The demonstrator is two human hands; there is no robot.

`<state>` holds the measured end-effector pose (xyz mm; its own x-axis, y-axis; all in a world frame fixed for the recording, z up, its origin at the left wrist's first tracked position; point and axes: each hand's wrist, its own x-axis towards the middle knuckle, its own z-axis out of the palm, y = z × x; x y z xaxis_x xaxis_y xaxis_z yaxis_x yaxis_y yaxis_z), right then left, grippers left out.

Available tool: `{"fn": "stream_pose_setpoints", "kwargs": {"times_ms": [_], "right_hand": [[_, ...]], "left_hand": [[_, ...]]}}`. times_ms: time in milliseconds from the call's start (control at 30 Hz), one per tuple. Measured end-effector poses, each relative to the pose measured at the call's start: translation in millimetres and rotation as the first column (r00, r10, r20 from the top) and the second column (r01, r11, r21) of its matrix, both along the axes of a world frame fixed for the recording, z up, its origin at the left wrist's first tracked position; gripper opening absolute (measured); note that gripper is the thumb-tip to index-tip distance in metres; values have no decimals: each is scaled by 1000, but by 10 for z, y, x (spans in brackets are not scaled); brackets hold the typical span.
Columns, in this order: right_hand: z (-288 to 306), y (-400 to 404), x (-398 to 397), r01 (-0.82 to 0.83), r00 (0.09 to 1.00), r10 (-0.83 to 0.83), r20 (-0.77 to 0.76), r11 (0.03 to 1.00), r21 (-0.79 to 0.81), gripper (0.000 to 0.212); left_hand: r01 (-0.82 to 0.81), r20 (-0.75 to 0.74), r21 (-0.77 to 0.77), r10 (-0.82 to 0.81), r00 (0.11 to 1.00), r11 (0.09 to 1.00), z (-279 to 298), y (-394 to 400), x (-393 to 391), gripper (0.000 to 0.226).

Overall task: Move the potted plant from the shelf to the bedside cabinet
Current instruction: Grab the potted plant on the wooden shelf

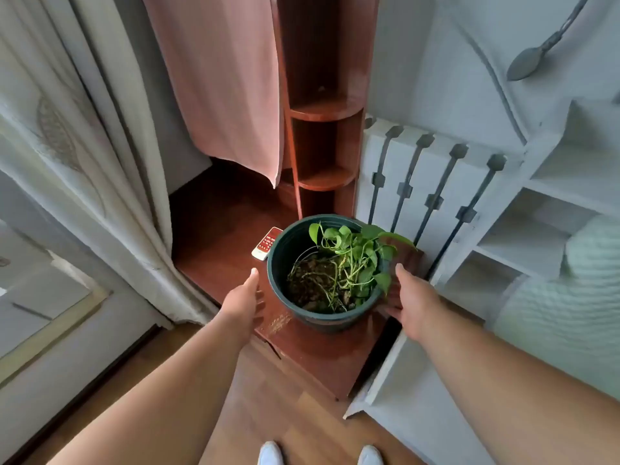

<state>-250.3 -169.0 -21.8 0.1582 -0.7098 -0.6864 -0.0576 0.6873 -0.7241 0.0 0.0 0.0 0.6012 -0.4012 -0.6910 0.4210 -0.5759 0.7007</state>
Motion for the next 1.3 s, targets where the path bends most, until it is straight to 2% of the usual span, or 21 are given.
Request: {"fn": "stream_pose_setpoints", "kwargs": {"times_ms": [100, 200, 267, 333, 533, 667, 767, 867, 967, 1033, 1100, 1233, 1300], "right_hand": [[-126, 5, 167, 69, 997, -67, -43, 996, 48, 40], [-266, 67, 257, 158, 987, -155, -31, 981, 112, 39], [-379, 76, 313, 226, 974, -226, -21, 964, 142, 42], [-479, 65, 357, 260, 965, -261, -17, 953, 158, 42], [-629, -3, 401, 243, 968, -250, 12, 951, 191, 40], [-736, -33, 443, 229, 964, -251, 88, 952, 204, 54], [-758, -32, 496, 230, 959, -258, 118, 950, 210, 55], [-705, -20, 544, 211, 964, -239, 116, 954, 212, 52], [-605, -9, 587, 185, 975, -206, 85, 962, 201, 39], [-571, -8, 588, 179, 975, -202, 98, 962, 205, 44], [-525, -20, 580, 144, 972, -179, 155, 966, 215, 53], [-251, -63, 580, -23, 927, -43, 373, 985, 170, 62], [-65, -103, 577, -40, 917, -20, 399, 989, 140, 61]], "left_hand": [[89, -40, 36, -87, 995, 995, -139, -180, 157, 66], [137, -81, 28, -134, 988, 990, -296, -287, 160, 46], [131, -97, 12, -129, 987, 991, -427, -346, 205, 55], [112, -103, -12, -113, 988, 994, -540, -427, 268, 54], [119, -137, -40, -123, 983, 992, -777, -612, 431, 47], [147, -133, -1, -145, 980, 989, -859, -700, 446, 38], [149, -151, -35, -152, 977, 988, -891, -731, 471, 35], [119, -211, -119, -142, 967, 986, -859, -751, 435, 46], [117, -247, -206, -167, 954, 972, -820, -763, 395, 53], [116, -255, -231, -175, 951, 966, -786, -766, 392, 56], [99, -259, -247, -164, 952, 964, -703, -769, 381, 61], [124, -262, -327, -216, 941, 937, -410, -802, 352, 60], [156, -267, -350, -258, 929, 924, -227, -811, 360, 62]]}}
